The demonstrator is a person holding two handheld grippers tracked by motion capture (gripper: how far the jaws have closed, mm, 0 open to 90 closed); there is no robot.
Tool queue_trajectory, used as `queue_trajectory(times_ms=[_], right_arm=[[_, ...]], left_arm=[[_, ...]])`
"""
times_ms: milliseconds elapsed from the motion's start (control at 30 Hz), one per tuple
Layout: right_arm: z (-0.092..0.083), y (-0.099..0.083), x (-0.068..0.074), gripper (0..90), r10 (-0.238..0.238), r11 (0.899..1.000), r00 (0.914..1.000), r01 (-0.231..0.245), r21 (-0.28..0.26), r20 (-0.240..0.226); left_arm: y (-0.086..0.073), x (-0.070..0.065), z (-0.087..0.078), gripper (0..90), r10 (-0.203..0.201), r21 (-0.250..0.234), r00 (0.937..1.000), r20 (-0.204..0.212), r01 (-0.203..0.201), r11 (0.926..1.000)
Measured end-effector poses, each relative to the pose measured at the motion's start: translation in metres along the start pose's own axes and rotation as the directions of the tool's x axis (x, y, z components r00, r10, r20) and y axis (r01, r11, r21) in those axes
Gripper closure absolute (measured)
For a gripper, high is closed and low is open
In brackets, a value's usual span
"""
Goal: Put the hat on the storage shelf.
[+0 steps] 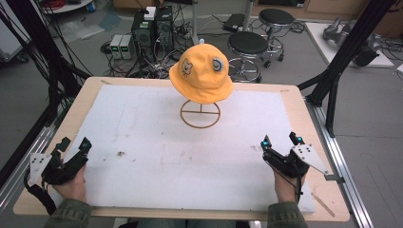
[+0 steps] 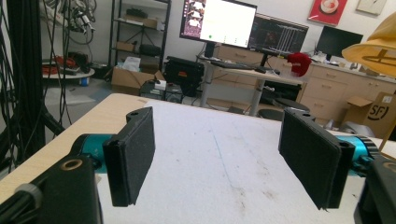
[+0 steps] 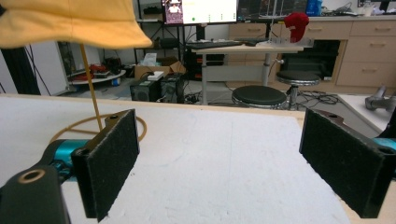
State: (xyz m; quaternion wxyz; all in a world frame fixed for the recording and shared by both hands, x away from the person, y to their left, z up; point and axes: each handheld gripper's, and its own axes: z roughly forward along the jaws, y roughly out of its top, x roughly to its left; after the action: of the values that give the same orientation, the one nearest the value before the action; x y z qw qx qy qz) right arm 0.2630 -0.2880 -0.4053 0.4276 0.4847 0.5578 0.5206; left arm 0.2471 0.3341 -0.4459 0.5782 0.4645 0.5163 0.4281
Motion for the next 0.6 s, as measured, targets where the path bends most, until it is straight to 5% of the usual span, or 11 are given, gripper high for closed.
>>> queue_trajectory(times_ms=[400,600], right_arm=[[0.002,-0.023,0.002,10.9,-0.027,0.999,0.9996,0.027,0.040,0.012],[-0.003,-0.022,0.003,10.9,-0.038,0.999,0.9992,0.038,0.007,0.016]], left_arm=[[0.000,0.000,-0.001,27.6,-0.006,0.005,0.9999,0.009,0.006,1.0000],[0.000,0.000,-0.001,27.7,-0.007,0.007,1.0000,0.007,0.007,1.0000]])
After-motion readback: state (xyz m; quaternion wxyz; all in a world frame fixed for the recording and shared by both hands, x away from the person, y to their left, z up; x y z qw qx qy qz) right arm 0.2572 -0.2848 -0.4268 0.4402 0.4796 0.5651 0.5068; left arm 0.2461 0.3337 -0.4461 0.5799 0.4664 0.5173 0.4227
